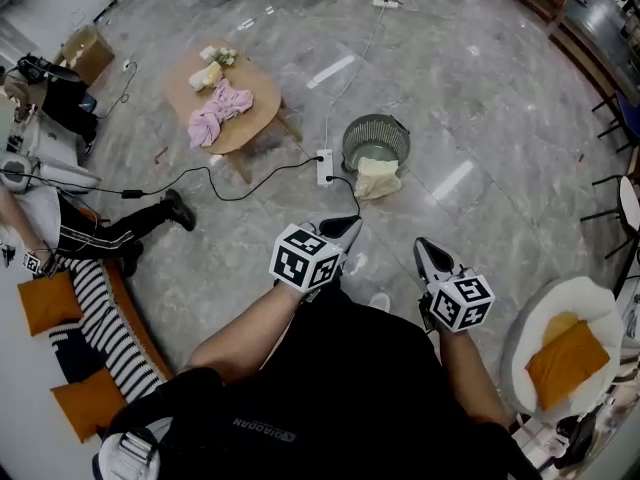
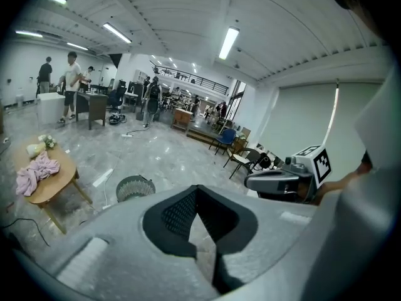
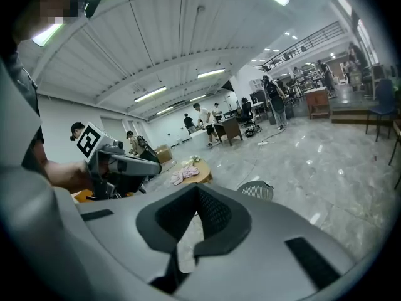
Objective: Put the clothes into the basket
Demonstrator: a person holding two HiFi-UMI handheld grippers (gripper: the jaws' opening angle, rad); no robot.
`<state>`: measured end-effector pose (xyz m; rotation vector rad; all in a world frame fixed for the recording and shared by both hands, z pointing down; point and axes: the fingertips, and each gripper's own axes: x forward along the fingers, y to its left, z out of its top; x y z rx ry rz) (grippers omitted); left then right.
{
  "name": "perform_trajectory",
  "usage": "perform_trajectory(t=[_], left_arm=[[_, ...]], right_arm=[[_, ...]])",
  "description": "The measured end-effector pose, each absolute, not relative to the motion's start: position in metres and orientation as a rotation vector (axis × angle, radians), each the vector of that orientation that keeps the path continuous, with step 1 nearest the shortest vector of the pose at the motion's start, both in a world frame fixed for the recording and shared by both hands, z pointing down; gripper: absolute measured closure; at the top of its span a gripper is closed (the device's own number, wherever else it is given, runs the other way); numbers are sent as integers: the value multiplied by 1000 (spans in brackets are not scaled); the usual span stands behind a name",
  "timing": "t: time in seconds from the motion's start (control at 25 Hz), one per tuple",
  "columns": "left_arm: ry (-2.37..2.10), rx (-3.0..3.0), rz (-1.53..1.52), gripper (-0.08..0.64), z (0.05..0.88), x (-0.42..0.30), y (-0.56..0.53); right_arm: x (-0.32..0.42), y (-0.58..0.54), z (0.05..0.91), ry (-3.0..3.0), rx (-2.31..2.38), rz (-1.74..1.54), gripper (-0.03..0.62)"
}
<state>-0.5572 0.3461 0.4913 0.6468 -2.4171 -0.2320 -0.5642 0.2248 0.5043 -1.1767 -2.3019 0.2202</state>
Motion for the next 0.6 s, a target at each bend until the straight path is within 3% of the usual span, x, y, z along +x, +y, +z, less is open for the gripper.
perform_trajectory(t=[0.6], left_arm=[[-2417, 643, -211, 558, 489, -562, 343]], right_arm=[[-571, 230, 505, -2294, -1198, 223, 578]])
